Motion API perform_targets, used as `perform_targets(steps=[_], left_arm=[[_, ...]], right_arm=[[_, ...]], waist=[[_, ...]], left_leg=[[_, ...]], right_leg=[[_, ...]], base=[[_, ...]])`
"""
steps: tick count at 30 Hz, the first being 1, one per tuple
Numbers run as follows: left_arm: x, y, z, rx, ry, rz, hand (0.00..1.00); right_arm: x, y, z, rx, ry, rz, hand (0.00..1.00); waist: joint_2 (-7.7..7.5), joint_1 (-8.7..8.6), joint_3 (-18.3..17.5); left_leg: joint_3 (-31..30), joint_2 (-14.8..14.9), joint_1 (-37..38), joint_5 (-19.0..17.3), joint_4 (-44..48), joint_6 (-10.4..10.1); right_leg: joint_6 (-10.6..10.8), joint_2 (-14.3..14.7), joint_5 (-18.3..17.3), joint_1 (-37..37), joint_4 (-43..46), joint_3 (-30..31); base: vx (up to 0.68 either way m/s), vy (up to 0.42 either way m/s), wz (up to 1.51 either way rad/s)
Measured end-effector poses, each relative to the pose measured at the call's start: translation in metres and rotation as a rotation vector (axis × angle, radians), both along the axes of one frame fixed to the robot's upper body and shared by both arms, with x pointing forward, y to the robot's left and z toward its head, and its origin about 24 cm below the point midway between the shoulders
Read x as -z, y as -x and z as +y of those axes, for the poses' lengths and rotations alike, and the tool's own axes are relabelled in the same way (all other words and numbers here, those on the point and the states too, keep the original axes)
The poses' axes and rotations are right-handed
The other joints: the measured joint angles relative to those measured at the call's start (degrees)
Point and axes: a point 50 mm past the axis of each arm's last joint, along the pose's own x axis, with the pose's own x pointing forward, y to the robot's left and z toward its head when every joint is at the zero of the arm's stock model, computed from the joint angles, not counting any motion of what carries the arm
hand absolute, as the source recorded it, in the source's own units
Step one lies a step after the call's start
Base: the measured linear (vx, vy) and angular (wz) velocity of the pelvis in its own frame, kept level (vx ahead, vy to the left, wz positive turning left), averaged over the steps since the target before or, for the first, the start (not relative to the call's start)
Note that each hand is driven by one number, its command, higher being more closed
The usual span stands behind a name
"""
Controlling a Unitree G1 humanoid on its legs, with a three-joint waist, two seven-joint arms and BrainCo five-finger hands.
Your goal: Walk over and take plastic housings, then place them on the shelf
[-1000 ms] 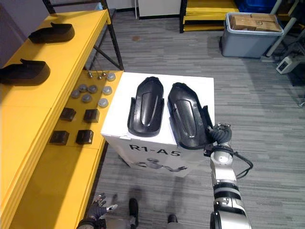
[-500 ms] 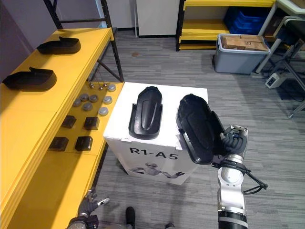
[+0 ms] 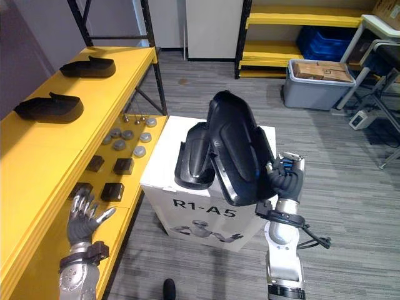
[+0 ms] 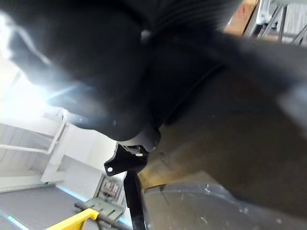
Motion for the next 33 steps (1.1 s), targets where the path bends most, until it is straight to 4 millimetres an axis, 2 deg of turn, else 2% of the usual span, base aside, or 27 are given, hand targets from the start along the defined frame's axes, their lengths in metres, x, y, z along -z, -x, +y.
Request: perform_targets(steps=[3,5,8,11,17,26,27,33], left_arm=[[-0.011,-0.009,-0.028,0.133,0.098,-0.066,0.00],[-0.016,-0.015,-0.052,0.260,0.180,-0.093,0.00],[-0.025,-0.021,-0.076,0.381,0.260,-0.125,0.00],[-0.030,-0.026,-0.088,0.445,0.321,-0.135,0.00],[-0.022,-0.031,-0.094,0.456,0.377,-0.079,0.00],[-0.017,-0.033,-0.090,0.423,0.492,-0.025,0.00],[-0.016,-0.034,-0.089,0.417,0.508,-0.020,1.00],[-0.012,-0.036,-0.080,0.370,0.574,0.013,1.00]], right_arm=[[-0.007,0.000,0.016,-0.070,0.013,-0.028,1.00],[-0.014,-0.006,0.035,-0.151,0.024,-0.054,1.00],[-0.021,-0.011,0.058,-0.244,0.043,-0.082,1.00],[-0.021,-0.010,0.076,-0.315,0.040,-0.083,1.00],[-0.020,-0.008,0.089,-0.361,0.080,-0.080,1.00],[-0.020,-0.007,0.105,-0.428,0.165,-0.084,1.00],[-0.020,-0.007,0.107,-0.438,0.179,-0.085,1.00],[-0.017,-0.003,0.118,-0.493,0.196,-0.080,1.00]], waist=[[0.03,-0.16,-0.15],[0.06,-0.64,-0.87],[0.07,-0.64,-1.62],[0.05,-0.50,-2.11],[0.02,-0.59,-2.61],[0.01,-1.09,-3.48],[0.01,-1.16,-3.60],[-0.05,-1.41,-4.24]], left_leg=[[-0.23,-0.03,0.04,0.11,-0.02,0.08],[-0.33,-0.02,0.04,0.16,-0.03,0.08],[-0.39,0.03,0.09,0.26,-0.03,0.08],[-0.39,0.03,0.12,0.44,-0.04,0.13],[-0.35,0.02,0.19,0.74,-0.03,0.18],[-0.33,0.35,0.26,1.00,-0.04,0.07],[-0.33,0.35,0.26,1.02,-0.04,0.07],[-0.25,0.45,0.26,1.02,-0.04,0.06]], right_leg=[[0.02,-0.03,-0.01,0.01,0.23,-0.32],[0.03,-0.02,0.00,0.00,0.27,-0.75],[0.03,0.03,0.01,-0.02,0.27,-0.79],[0.03,0.05,0.02,0.00,0.29,-0.79],[0.06,0.14,0.10,0.00,0.34,-0.74],[-0.11,0.39,0.47,0.00,0.34,-0.62],[-0.10,0.40,0.49,0.00,0.33,-0.61],[-0.16,0.53,0.68,-0.02,0.28,-0.16]], base=[[-0.04,0.002,0.03],[-0.04,0.002,0.03],[-0.02,0.002,0.01],[0.00,0.000,0.00],[0.00,0.000,0.00],[0.00,0.000,0.00],[0.00,0.000,0.00],[0.00,0.000,0.00]])
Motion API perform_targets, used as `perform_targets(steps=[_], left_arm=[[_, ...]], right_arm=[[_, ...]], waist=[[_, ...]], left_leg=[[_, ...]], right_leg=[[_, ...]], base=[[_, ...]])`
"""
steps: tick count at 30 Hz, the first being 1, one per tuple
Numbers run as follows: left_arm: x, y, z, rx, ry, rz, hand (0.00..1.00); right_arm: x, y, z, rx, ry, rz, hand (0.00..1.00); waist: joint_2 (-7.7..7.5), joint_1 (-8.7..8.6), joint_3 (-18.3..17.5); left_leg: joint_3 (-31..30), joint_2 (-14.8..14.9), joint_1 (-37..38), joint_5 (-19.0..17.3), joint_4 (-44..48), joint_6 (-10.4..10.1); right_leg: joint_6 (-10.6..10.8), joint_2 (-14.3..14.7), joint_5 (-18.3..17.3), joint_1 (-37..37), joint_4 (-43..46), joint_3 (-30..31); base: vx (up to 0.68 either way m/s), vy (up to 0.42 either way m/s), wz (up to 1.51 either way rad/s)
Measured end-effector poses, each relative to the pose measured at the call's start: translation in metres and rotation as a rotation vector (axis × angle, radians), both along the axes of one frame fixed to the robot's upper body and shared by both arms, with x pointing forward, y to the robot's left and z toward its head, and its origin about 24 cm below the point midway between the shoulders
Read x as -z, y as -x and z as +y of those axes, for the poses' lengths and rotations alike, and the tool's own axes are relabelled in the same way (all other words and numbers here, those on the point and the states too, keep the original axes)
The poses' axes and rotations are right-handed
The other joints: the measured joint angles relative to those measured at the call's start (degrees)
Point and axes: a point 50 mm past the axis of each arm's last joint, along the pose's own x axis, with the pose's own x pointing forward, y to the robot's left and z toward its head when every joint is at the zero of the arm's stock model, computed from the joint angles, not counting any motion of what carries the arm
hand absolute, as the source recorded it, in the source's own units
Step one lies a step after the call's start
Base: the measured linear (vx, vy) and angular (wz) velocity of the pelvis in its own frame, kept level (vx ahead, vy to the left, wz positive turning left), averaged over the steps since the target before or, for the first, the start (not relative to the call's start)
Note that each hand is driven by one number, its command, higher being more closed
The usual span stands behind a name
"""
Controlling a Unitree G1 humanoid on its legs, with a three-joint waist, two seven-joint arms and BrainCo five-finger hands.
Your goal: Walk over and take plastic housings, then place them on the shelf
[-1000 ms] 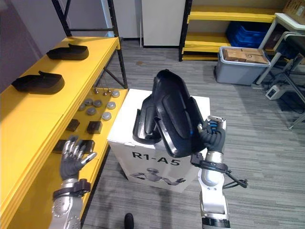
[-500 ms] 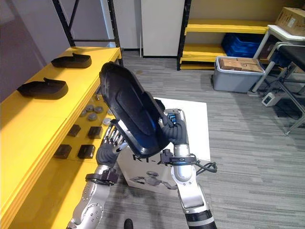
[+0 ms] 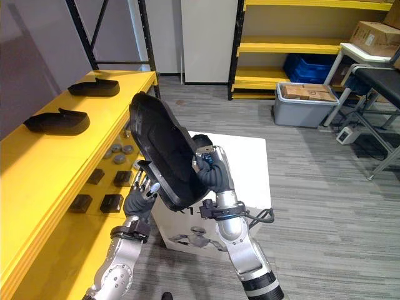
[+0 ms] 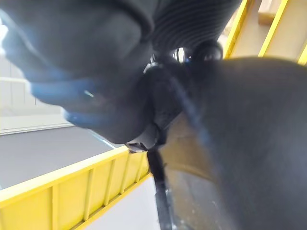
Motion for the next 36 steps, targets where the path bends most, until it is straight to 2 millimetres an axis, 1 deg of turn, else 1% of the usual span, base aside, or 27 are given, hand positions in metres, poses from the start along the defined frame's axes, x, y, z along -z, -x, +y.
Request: perform_targets(steps=[3,7,13,17,18,24,27,31,33,34,35,36], left_arm=[[0.004,-0.004,0.002,-0.012,0.021,0.037,1.00],[0.007,-0.006,0.002,-0.017,0.028,0.062,1.00],[0.008,-0.006,0.003,-0.012,0.033,0.073,1.00],[0.015,-0.006,0.003,-0.005,0.018,0.103,1.00],[0.016,-0.006,0.003,0.002,0.014,0.111,1.00],[0.017,-0.006,0.004,0.002,-0.003,0.114,1.00],[0.014,-0.007,0.009,-0.021,-0.080,0.086,1.00],[0.010,-0.009,0.009,-0.036,-0.216,0.042,1.00],[0.006,-0.009,0.008,-0.043,-0.248,0.014,1.00],[0.001,-0.010,0.010,-0.056,-0.237,-0.014,1.00],[-0.008,-0.010,0.017,-0.094,-0.222,-0.050,1.00],[-0.016,-0.009,0.026,-0.134,-0.246,-0.097,1.00]], right_arm=[[0.001,0.005,0.007,-0.045,-0.008,-0.014,1.00],[0.006,0.015,0.015,-0.103,-0.027,-0.008,1.00],[0.012,0.019,0.016,-0.131,-0.053,0.027,1.00],[0.015,0.022,0.017,-0.146,-0.056,0.036,1.00],[0.016,0.023,0.017,-0.147,-0.058,0.036,0.00],[0.020,0.026,0.015,-0.141,-0.063,0.051,0.00],[0.026,0.025,0.010,-0.121,-0.056,0.076,0.00],[0.025,0.021,-0.008,-0.062,-0.083,0.086,0.00],[0.022,0.018,-0.023,0.004,-0.128,0.079,0.00],[0.020,0.014,-0.043,0.086,-0.158,0.070,0.00],[0.015,0.013,-0.066,0.180,-0.188,0.047,0.00],[0.008,0.015,-0.086,0.251,-0.221,0.013,0.00]], waist=[[-0.02,0.01,-0.17],[-0.52,-0.14,-0.73],[-0.88,-0.15,-1.12],[-0.90,-0.20,-1.14],[-0.92,-0.22,-1.15],[-1.38,-0.13,-1.44],[-1.55,-0.09,-1.54],[-1.56,0.11,-1.53],[-1.56,0.10,-1.52],[-1.59,0.11,-1.48],[-1.60,0.12,-1.43],[-1.59,0.05,-1.42]], left_leg=[[0.20,0.06,0.00,0.00,0.00,-0.01],[0.58,0.09,0.04,0.00,0.01,0.00],[0.73,0.08,0.12,0.01,0.01,0.00],[0.81,0.08,0.23,0.01,0.00,0.00],[0.81,0.08,0.23,0.01,0.00,0.00],[0.79,0.07,0.22,0.02,0.00,0.02],[0.77,0.06,0.24,0.03,-0.01,0.04],[0.70,0.06,0.34,-0.07,-0.03,-0.11],[0.67,0.07,0.34,-0.26,-0.04,-0.34],[0.69,0.07,0.34,-0.30,-0.04,-0.37],[0.71,0.05,0.33,-0.35,-0.05,-0.42],[0.77,0.06,0.34,-0.41,-0.05,-0.50]], right_leg=[[-0.02,0.08,0.10,-0.08,-0.04,0.33],[-0.03,0.07,0.12,-0.20,-0.07,0.63],[-0.03,0.07,0.12,-0.22,-0.06,0.74],[-0.03,0.08,0.12,-0.17,-0.04,0.71],[-0.03,0.07,0.12,-0.17,-0.03,0.70],[-0.03,0.07,0.12,-0.15,-0.03,0.64],[-0.03,0.11,0.12,-0.11,-0.01,0.61],[-0.02,0.13,0.10,0.04,0.03,0.54],[-0.03,0.14,0.09,0.06,0.04,0.54],[-0.12,0.13,0.03,0.06,0.04,0.55],[-0.14,0.11,0.00,0.06,0.00,0.56],[-0.13,0.11,0.00,0.06,-0.03,0.59]], base=[[0.00,0.000,-0.03],[0.00,0.001,-0.04],[0.00,0.000,0.00],[0.00,0.000,0.00],[0.00,0.000,0.00],[0.00,0.000,0.00],[0.00,0.000,0.00],[0.00,0.000,0.00],[0.00,0.000,0.00],[0.00,0.000,0.00],[0.00,0.000,0.00],[0.00,0.000,0.00]])
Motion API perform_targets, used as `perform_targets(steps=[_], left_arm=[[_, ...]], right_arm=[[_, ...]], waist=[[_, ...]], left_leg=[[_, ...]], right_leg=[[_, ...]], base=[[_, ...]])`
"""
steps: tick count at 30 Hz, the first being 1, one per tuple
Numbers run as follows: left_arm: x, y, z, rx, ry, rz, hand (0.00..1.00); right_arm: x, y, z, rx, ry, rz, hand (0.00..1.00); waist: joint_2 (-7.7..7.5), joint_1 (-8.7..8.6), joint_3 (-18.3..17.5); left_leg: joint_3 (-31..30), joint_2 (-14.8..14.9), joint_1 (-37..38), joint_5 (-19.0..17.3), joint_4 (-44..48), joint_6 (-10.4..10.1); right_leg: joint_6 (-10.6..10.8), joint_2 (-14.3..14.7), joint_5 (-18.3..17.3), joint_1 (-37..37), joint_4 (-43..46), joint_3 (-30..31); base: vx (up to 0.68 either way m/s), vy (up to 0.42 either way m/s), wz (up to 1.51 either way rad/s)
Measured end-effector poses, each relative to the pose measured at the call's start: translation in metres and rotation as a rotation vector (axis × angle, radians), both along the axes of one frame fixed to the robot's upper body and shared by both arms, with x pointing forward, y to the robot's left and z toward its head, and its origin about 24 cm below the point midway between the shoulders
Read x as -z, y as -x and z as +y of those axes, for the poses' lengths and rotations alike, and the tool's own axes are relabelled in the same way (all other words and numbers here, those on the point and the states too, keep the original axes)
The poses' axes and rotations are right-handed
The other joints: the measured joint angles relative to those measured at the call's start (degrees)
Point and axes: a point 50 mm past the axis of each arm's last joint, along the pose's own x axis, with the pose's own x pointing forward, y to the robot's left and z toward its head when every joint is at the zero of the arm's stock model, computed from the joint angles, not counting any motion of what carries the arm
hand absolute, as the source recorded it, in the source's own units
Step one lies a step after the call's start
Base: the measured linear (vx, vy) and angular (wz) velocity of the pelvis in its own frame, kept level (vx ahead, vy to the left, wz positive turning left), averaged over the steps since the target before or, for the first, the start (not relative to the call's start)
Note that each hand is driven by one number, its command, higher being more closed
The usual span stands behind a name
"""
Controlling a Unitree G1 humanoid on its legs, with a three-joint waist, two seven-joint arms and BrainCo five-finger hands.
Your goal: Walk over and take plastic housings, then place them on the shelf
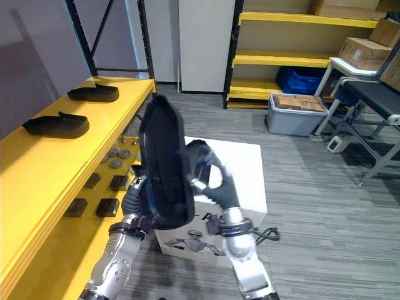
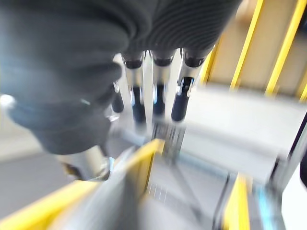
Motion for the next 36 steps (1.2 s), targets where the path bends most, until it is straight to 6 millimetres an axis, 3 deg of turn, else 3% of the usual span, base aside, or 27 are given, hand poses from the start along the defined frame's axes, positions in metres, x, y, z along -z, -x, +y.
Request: perform_targets(steps=[3,6,12,15,18,24,26,29,30,33,36], left_arm=[[-0.008,0.001,0.015,-0.067,-0.050,-0.052,1.00],[-0.005,0.008,0.028,-0.128,-0.117,-0.046,1.00],[0.011,0.022,0.037,-0.183,-0.180,0.020,1.00],[0.016,0.030,0.044,-0.217,-0.217,0.042,1.00],[0.016,0.042,0.047,-0.231,-0.249,0.047,1.00],[0.015,0.058,0.044,-0.234,-0.258,0.046,1.00],[0.015,0.059,0.043,-0.231,-0.254,0.045,1.00],[0.016,0.060,0.042,-0.231,-0.244,0.049,1.00],[0.016,0.059,0.038,-0.219,-0.225,0.042,1.00],[0.016,0.059,0.037,-0.221,-0.223,0.041,1.00],[0.015,0.057,0.034,-0.214,-0.219,0.033,1.00]], right_arm=[[-0.013,0.007,-0.026,0.100,-0.043,-0.065,0.00],[-0.025,0.018,-0.048,0.168,-0.109,-0.139,0.00],[-0.020,0.044,-0.095,0.334,-0.223,-0.176,0.00],[0.009,0.061,-0.119,0.445,-0.247,-0.057,0.00],[0.056,0.084,-0.132,0.542,-0.303,0.154,0.00],[0.149,0.138,-0.121,0.620,-0.536,0.562,0.00],[0.181,0.154,-0.108,0.608,-0.651,0.697,0.00],[0.221,0.172,-0.084,0.570,-0.793,0.882,0.00],[0.262,0.202,-0.049,0.527,-0.948,1.130,0.00],[0.270,0.209,-0.041,0.499,-0.980,1.195,0.00],[0.276,0.201,-0.033,0.449,-0.981,1.234,0.00]], waist=[[0.01,-0.26,0.00],[0.01,-0.46,0.00],[0.03,-0.66,0.03],[0.04,-0.85,0.06],[0.12,-0.75,0.14],[0.24,-0.74,0.19],[0.16,-0.54,0.33],[0.10,-0.38,0.42],[-0.12,0.18,0.58],[-0.17,0.74,0.62],[-0.32,1.51,1.39]], left_leg=[[0.14,0.16,0.11,-0.09,0.00,-0.12],[0.19,0.27,0.10,-0.22,0.01,-0.30],[0.39,0.30,-0.03,-0.33,0.01,-0.43],[0.74,0.42,-0.02,-0.32,0.01,-0.34],[1.68,0.64,0.24,-0.68,0.01,-0.39],[3.58,0.94,1.02,-2.07,0.00,-0.28],[4.60,1.06,1.77,-2.44,0.00,-0.16],[5.23,1.09,2.36,-2.83,0.00,-0.25],[6.26,1.08,2.49,-2.99,0.00,-0.37],[6.21,0.65,2.68,-3.04,-0.01,-0.29],[4.55,-0.07,2.57,-3.05,-0.01,-0.28]], right_leg=[[0.07,0.03,0.05,0.00,-0.03,0.05],[0.12,0.12,0.08,0.00,-0.20,0.09],[0.11,0.15,0.07,-0.01,-0.61,0.22],[0.10,0.20,0.07,-0.06,-0.79,0.37],[0.07,0.28,0.04,-0.06,-0.86,0.95],[0.34,0.21,-0.14,0.09,-0.69,2.18],[0.38,0.13,-0.17,1.03,-0.60,2.59],[0.54,0.06,-0.27,1.67,-0.71,2.97],[1.13,-0.39,-0.65,2.33,-0.90,1.84],[1.38,-0.92,-0.82,3.01,-0.85,0.88],[1.69,-1.57,-1.25,3.77,-0.40,-1.04]], base=[[0.00,0.000,-0.03],[0.00,0.000,-0.01],[0.00,0.000,-0.01],[0.00,0.000,-0.05],[0.00,0.000,-0.12],[0.00,0.003,-0.13],[0.00,0.007,-0.11],[-0.02,0.006,-0.02],[-0.03,0.012,0.25],[-0.01,0.015,0.20],[-0.01,0.012,0.31]])
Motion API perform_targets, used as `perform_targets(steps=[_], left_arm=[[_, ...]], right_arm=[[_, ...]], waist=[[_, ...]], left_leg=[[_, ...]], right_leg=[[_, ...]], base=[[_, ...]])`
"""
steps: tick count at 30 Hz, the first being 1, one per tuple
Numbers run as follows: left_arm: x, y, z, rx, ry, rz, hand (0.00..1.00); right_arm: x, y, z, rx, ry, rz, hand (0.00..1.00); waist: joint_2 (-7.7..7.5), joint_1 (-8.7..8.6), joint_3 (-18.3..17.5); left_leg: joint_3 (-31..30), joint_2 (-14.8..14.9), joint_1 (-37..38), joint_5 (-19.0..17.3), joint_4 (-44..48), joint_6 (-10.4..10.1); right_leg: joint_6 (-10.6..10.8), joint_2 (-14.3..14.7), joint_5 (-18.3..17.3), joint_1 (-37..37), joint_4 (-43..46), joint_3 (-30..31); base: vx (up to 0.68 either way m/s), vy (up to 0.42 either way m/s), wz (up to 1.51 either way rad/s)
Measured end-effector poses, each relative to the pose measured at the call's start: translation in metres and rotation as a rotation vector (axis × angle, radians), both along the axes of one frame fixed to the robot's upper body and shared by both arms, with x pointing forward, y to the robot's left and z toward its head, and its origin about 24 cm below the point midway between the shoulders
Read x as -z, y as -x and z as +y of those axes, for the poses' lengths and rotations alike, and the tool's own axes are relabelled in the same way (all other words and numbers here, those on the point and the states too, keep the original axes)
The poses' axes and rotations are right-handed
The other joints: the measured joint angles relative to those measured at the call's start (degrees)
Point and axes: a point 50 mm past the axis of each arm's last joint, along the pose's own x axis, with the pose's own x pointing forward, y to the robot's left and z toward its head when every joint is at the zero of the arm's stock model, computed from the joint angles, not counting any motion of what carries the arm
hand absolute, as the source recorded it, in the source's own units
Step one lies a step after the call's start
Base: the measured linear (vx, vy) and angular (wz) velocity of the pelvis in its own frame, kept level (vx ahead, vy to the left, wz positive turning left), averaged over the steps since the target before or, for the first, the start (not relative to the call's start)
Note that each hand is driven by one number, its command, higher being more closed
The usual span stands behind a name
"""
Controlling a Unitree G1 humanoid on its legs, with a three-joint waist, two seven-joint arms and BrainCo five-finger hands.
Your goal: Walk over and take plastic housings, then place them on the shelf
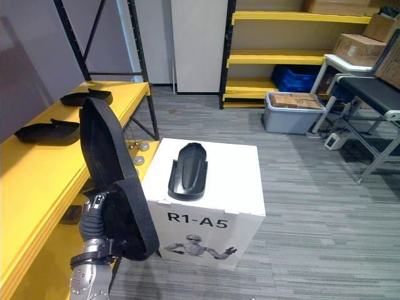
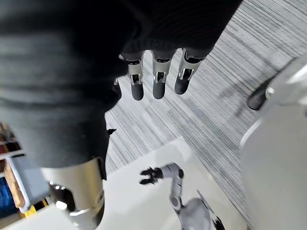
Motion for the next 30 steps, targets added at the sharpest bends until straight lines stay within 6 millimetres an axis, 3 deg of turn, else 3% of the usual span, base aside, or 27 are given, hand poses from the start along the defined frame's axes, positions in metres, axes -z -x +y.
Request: perform_targets(steps=[5,7,8,9,11,16,17,19,20,21,22,23,24,25,27,28,29,30], left_arm=[[-0.004,-0.005,-0.012,0.049,-0.001,-0.023,1.00],[-0.008,-0.008,-0.017,0.071,0.003,-0.040,1.00],[-0.011,-0.012,-0.021,0.089,0.006,-0.058,1.00],[-0.013,-0.013,-0.024,0.103,0.009,-0.066,1.00],[-0.013,-0.014,-0.025,0.107,0.009,-0.070,1.00],[-0.009,-0.020,-0.034,0.150,0.012,-0.059,1.00],[-0.007,-0.020,-0.036,0.163,0.008,-0.047,1.00],[-0.010,-0.021,-0.042,0.197,0.000,-0.057,1.00],[-0.015,-0.024,-0.047,0.223,-0.018,-0.079,1.00],[-0.018,-0.026,-0.049,0.227,-0.026,-0.093,1.00],[-0.023,-0.031,-0.053,0.239,-0.036,-0.117,1.00],[-0.027,-0.034,-0.055,0.245,-0.045,-0.139,1.00],[-0.036,-0.040,-0.062,0.267,-0.044,-0.184,1.00],[-0.035,-0.043,-0.064,0.270,-0.044,-0.178,1.00],[-0.033,-0.045,-0.068,0.269,-0.032,-0.164,1.00],[-0.032,-0.045,-0.070,0.276,-0.031,-0.162,1.00],[-0.033,-0.044,-0.073,0.290,-0.028,-0.163,1.00],[-0.030,-0.044,-0.076,0.292,-0.019,-0.148,1.00]], right_arm=[[0.002,-0.016,0.005,-0.082,-0.012,-0.007,0.00],[0.003,-0.020,0.005,-0.106,-0.008,-0.006,0.00],[0.002,-0.022,0.004,-0.110,0.000,-0.008,0.00],[0.001,-0.028,0.001,-0.115,0.009,-0.017,0.00],[0.000,-0.034,0.000,-0.128,0.016,-0.030,0.00],[0.001,-0.044,0.003,-0.189,0.018,-0.030,0.00],[0.001,-0.047,0.005,-0.207,0.014,-0.026,0.00],[0.000,-0.048,0.009,-0.253,0.021,-0.023,0.00],[-0.002,-0.048,0.010,-0.260,0.021,-0.035,0.00],[-0.003,-0.050,0.011,-0.262,0.023,-0.044,0.00],[-0.004,-0.051,0.011,-0.261,0.026,-0.054,0.00],[-0.004,-0.051,0.016,-0.257,0.013,-0.061,0.00],[-0.006,-0.051,0.015,-0.246,0.019,-0.075,0.00],[-0.005,-0.051,0.018,-0.232,0.007,-0.076,0.00],[-0.006,-0.053,0.019,-0.231,0.007,-0.083,0.00],[-0.006,-0.052,0.019,-0.230,0.007,-0.080,0.00],[-0.004,-0.047,0.022,-0.237,-0.001,-0.062,0.00],[-0.001,-0.045,0.022,-0.241,-0.007,-0.046,0.00]], waist=[[-0.71,1.07,1.74],[-0.98,1.08,2.29],[-1.59,1.15,2.91],[-1.43,1.33,3.15],[-1.01,0.71,3.23],[-2.47,1.08,3.43],[-2.89,1.34,4.27],[-2.48,0.97,4.85],[-2.03,-0.17,5.31],[-1.98,-0.44,5.32],[-2.16,-1.19,5.29],[-3.84,-1.57,4.97],[-3.03,-1.32,5.65],[-4.18,-1.58,5.77],[-4.27,-2.02,5.64],[-4.50,-2.10,5.49],[-5.64,-1.62,4.68],[-5.83,-0.48,4.10]], left_leg=[[-4.65,-2.39,-3.60,0.03,0.55,0.02],[-1.96,-2.38,-6.56,-1.85,2.75,2.41],[4.43,-1.47,-9.40,-3.84,7.74,4.30],[13.47,1.53,-11.33,-5.95,13.44,5.14],[23.46,5.71,-10.66,-7.23,17.30,5.74],[20.49,-1.65,-10.11,-9.66,15.62,7.75],[19.95,-2.91,-9.25,-10.58,15.75,8.42],[17.01,-4.33,-6.98,-12.07,16.43,8.68],[13.80,-4.91,-5.68,-12.82,16.33,8.67],[12.37,-5.34,-5.22,-12.93,15.70,8.51],[11.62,-5.65,-3.42,-14.73,13.18,6.19],[12.38,-5.13,-3.24,-16.80,16.50,5.49],[10.87,-3.22,-4.02,-18.00,21.64,7.65],[8.29,-4.46,-3.27,-18.55,23.01,7.61],[5.27,-4.99,-3.13,-19.09,24.07,6.80],[3.82,-5.49,-2.91,-19.23,23.93,6.61],[1.38,-6.99,-2.74,-19.50,23.79,6.33],[-0.84,-7.45,-2.76,-19.88,24.65,5.65]], right_leg=[[0.57,-2.60,-3.54,-0.37,4.68,-9.89],[0.59,-3.79,-3.58,-0.37,5.25,-15.37],[0.57,-5.25,-3.61,-0.06,5.32,-19.10],[0.59,-5.97,-3.60,0.18,5.80,-21.90],[0.80,-6.11,-3.71,1.32,7.14,-24.25],[1.24,-10.92,-3.51,3.01,8.93,-23.33],[2.66,-12.76,-2.56,2.48,13.18,-22.88],[-1.10,-15.15,0.19,-1.36,27.12,-17.51],[-3.51,-13.40,0.74,-6.61,37.78,-8.62],[-2.15,-11.24,-0.70,-8.84,41.09,-4.24],[-0.30,-6.03,-3.81,-12.02,42.93,2.89],[0.42,-4.24,-6.31,-14.17,41.28,6.89],[2.69,-1.76,-8.48,-15.81,38.10,9.76],[3.31,0.29,-9.82,-16.32,33.80,15.57],[3.37,4.31,-9.84,-17.24,28.81,20.53],[2.73,4.32,-9.09,-17.35,26.58,20.02],[1.74,3.38,-5.56,-17.68,22.42,19.18],[1.32,2.57,-5.82,-17.05,21.30,17.38]], base=[[-0.01,-0.011,1.07],[0.00,0.002,1.57],[0.08,0.048,1.70],[0.11,0.068,1.52],[0.16,0.084,1.05],[0.15,0.260,0.67],[0.15,0.266,0.53],[0.15,0.241,0.70],[0.12,0.137,0.95],[0.18,0.128,1.32],[0.27,0.071,1.20],[0.39,-0.077,1.34],[0.41,-0.183,1.24],[0.32,-0.231,1.12],[0.24,-0.149,1.14],[0.22,-0.139,1.43],[0.24,-0.173,1.39],[0.32,-0.244,1.41]])
